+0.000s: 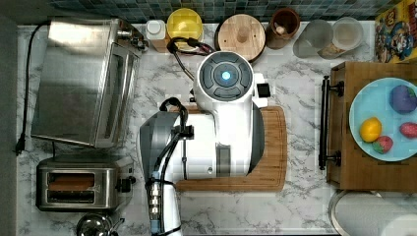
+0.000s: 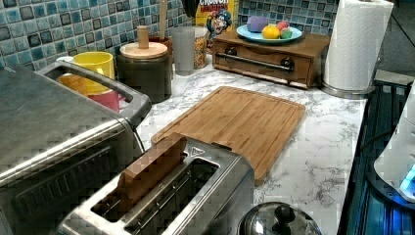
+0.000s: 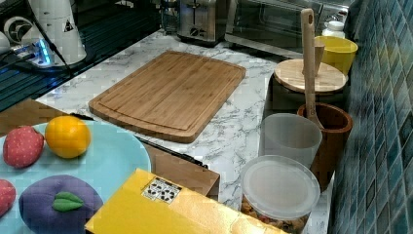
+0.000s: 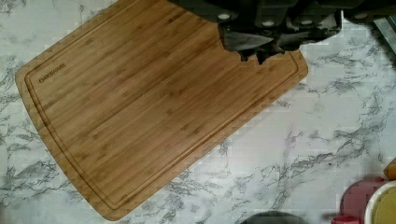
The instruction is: Turn on the toaster.
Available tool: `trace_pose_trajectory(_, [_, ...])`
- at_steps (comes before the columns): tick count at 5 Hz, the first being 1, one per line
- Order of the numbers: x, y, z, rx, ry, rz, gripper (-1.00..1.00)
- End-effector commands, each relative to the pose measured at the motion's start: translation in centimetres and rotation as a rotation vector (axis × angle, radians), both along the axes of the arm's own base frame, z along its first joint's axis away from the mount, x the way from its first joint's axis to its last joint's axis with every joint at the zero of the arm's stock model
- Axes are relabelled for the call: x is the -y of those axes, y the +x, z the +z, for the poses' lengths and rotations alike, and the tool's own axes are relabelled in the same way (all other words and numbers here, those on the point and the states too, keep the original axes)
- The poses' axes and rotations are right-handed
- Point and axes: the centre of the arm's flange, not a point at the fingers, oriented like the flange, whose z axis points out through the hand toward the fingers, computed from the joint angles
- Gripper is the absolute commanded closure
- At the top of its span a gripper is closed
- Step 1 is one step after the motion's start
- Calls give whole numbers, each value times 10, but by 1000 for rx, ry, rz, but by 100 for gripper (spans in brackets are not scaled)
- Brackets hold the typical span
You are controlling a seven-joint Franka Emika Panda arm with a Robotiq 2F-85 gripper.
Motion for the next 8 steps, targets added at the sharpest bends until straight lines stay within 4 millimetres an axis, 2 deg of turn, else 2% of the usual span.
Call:
trace_pose_trajectory(1, [-2, 0, 0, 4, 3, 20, 100])
trace_pose_trajectory(2, [-26, -7, -21, -27, 56, 133, 100])
trace_pose_trajectory(3, [-67, -22, -45, -36, 30, 225, 100])
trace_pose_trajectory(4, [-95, -42, -59, -37, 62, 293, 100])
trace_pose_trajectory(6, [-132, -82, -73, -26, 95, 395, 100])
trace_pose_trajectory(7, [-149, -94, -83, -51, 106, 450, 100])
trace_pose_trajectory(8, [-165, -113, -80, -23, 123, 531, 100])
